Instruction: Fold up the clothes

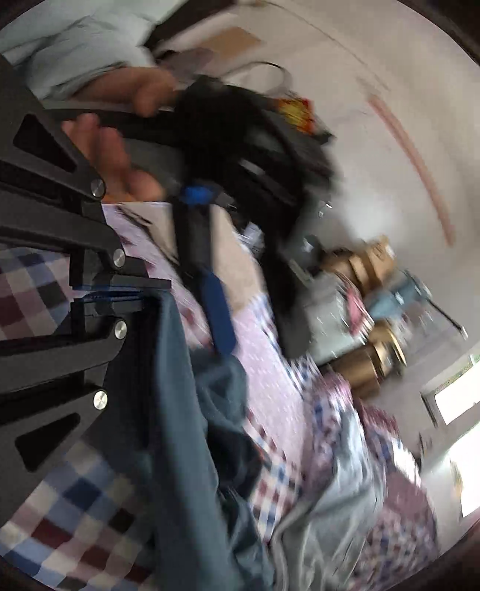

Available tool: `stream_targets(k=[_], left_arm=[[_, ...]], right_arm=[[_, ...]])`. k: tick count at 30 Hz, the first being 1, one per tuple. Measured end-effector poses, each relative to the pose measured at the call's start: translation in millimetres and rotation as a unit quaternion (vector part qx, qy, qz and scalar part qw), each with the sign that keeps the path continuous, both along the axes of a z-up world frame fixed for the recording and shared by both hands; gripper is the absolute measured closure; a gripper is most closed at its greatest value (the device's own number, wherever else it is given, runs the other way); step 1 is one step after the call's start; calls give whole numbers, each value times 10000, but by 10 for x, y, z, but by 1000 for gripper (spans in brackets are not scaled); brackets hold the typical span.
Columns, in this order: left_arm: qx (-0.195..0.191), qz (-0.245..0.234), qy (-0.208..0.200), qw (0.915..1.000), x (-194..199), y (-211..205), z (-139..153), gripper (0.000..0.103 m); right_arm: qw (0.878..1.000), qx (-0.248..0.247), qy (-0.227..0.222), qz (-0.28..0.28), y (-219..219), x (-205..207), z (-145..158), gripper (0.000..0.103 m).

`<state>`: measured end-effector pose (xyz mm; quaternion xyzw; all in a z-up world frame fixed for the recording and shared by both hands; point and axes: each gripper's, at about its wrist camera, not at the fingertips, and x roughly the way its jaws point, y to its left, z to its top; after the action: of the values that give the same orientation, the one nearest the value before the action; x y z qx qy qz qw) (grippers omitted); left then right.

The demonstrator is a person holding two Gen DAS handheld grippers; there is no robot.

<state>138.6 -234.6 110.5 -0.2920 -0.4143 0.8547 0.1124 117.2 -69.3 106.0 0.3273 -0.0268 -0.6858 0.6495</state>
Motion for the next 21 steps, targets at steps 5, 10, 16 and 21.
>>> stream_targets(k=[5,10,16,21], left_arm=[[-479,-629,-378,9962,-176,253,-103,40],[-491,-713,-541,9948,-203,341,-195,40],[-590,-741,-554,9940,-243,432,-202,40],[-1018,-997,-567,9882,-328,698,-199,40]], right_arm=[[9983,320,-22,481,-108,93,-216,100],[9957,698,-169,580,-36,-34,-352,68],[9923,919,-374,736,276,-215,-403,28],[9939,997,-443,149,730,-539,-385,28]])
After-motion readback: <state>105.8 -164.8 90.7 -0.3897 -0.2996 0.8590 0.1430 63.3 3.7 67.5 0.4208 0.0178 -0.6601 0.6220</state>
